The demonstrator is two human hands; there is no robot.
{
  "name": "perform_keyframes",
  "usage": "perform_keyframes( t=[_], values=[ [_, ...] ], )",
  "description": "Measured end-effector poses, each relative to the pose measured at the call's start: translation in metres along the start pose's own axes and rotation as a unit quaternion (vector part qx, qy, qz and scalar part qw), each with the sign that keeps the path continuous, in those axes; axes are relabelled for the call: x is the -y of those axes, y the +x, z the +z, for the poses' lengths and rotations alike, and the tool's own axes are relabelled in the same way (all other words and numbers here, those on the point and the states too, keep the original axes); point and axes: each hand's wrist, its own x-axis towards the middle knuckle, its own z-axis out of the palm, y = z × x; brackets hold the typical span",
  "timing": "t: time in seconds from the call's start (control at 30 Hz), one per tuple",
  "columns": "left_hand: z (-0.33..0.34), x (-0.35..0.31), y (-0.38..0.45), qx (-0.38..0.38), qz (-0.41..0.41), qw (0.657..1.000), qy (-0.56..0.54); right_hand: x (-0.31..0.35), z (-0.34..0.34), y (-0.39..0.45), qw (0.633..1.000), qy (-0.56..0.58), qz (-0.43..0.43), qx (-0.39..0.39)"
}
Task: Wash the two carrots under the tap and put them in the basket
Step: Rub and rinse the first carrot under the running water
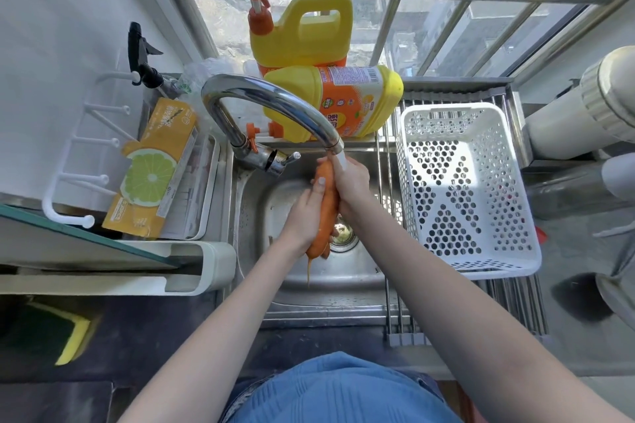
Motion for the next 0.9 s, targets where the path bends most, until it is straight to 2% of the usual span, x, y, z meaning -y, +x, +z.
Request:
perform_keyframes(
  t=[0.17, 0.23, 0.33, 0.4, 0.47, 0.5, 0.6, 0.67, 0.73, 0.77, 0.9],
  values=[
    [0.001, -0.001, -0.007, 0.069, -0.031, 0.997, -0.023, 0.019, -0.007, 0.008, 0.988, 0.053, 0.144, 0.025],
    [-0.005, -0.002, -0.006, 0.111, -0.048, 0.989, -0.087, 0.022, -0.012, 0.01, 0.982, 0.088, 0.15, 0.07],
    [-0.014, -0.003, -0.006, 0.145, -0.069, 0.959, -0.234, 0.028, -0.016, 0.009, 0.971, 0.146, 0.133, 0.133],
    [-0.014, -0.007, -0.008, 0.183, -0.102, 0.949, -0.238, 0.029, -0.013, 0.006, 0.971, 0.157, 0.111, 0.14],
    [-0.009, -0.013, -0.011, 0.211, -0.13, 0.952, -0.181, 0.028, -0.01, 0.003, 0.976, 0.145, 0.093, 0.133],
    [-0.007, -0.013, -0.01, 0.199, -0.14, 0.955, -0.168, 0.027, -0.01, 0.001, 0.979, 0.13, 0.084, 0.133],
    [-0.001, -0.012, -0.002, 0.07, -0.144, 0.98, -0.115, 0.017, -0.009, -0.005, 0.994, 0.032, 0.02, 0.103],
    [0.002, -0.013, 0.002, -0.041, -0.091, 0.994, 0.053, 0.005, -0.006, -0.008, 0.996, -0.047, -0.042, 0.056],
    [0.004, -0.01, 0.004, -0.106, -0.013, 0.964, 0.244, -0.003, -0.003, -0.012, 0.999, -0.03, -0.03, 0.026],
    [0.005, -0.01, 0.002, -0.115, 0.006, 0.947, 0.3, -0.006, -0.003, -0.01, 1.0, -0.008, -0.016, 0.012],
    [0.002, -0.002, -0.004, -0.127, 0.052, 0.907, 0.399, 0.007, -0.007, -0.005, 0.999, 0.036, -0.003, -0.04]
  ],
)
